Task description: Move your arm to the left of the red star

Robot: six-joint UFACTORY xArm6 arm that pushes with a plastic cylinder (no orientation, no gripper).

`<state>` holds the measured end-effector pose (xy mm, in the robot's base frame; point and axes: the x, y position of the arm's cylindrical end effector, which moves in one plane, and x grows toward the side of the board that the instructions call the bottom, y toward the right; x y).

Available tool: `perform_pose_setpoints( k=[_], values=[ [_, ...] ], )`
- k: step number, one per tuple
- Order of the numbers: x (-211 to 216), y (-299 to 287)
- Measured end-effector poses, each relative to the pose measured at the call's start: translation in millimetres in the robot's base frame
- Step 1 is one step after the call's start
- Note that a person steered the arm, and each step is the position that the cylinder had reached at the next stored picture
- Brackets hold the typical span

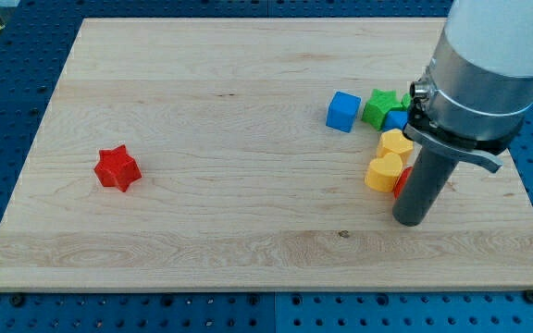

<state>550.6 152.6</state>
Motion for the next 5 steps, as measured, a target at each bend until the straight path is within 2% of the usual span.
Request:
perform_pose_setpoints(
  k=[3,4,5],
  values=[
    [-11.3,14.1],
    [-1.3,14.1],
    [29.9,-18.9]
  ],
)
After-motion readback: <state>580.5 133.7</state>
